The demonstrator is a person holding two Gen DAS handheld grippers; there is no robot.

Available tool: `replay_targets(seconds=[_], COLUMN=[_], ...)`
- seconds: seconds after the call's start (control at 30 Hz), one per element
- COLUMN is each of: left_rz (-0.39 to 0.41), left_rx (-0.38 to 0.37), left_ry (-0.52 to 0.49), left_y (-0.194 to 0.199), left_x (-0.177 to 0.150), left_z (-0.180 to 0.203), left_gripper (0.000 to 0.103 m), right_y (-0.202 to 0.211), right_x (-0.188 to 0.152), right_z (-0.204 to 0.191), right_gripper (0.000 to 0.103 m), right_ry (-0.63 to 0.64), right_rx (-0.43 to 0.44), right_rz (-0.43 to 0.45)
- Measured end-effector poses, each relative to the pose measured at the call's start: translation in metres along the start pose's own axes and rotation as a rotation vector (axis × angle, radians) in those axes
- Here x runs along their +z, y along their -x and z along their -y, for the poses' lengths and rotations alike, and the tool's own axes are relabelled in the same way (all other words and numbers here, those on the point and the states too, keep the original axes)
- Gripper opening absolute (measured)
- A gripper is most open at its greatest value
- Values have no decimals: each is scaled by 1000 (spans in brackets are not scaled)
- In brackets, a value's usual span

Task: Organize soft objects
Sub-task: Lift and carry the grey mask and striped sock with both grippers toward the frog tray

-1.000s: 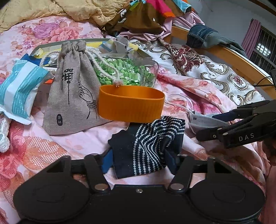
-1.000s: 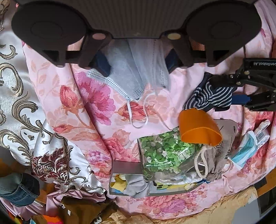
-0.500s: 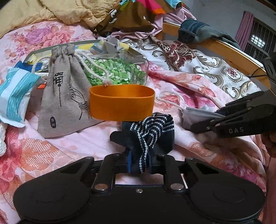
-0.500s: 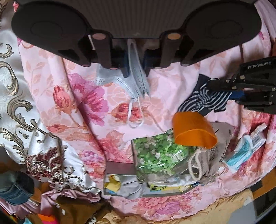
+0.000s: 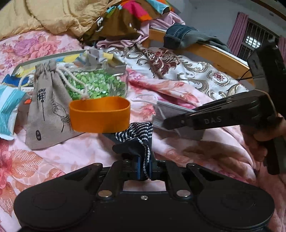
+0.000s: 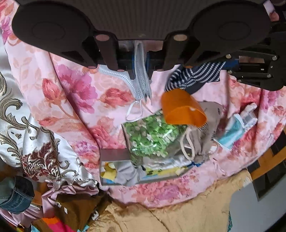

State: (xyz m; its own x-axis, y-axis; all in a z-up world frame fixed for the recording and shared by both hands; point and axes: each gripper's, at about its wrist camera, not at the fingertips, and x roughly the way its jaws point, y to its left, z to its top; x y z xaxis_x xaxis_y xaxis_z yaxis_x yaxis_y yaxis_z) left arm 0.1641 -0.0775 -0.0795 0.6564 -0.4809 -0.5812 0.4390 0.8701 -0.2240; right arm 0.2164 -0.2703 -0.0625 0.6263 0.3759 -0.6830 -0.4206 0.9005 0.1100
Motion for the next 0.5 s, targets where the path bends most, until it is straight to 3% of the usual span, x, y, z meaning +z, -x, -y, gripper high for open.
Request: replay_targets(seconds=[0.27,0.5], left_rz=[41,-3], left_rx=[-37,-66], left_ry=[-30,9], left_y=[16,24], left_x=[5,4], left_z=[14,24], left_gripper=[7,7], right_y=[6,11], right_x=[2,3], right_z=[-4,-6], right_gripper=[13,13], right_ry=[12,32], right_rx=[2,-17], right_rz=[67,118])
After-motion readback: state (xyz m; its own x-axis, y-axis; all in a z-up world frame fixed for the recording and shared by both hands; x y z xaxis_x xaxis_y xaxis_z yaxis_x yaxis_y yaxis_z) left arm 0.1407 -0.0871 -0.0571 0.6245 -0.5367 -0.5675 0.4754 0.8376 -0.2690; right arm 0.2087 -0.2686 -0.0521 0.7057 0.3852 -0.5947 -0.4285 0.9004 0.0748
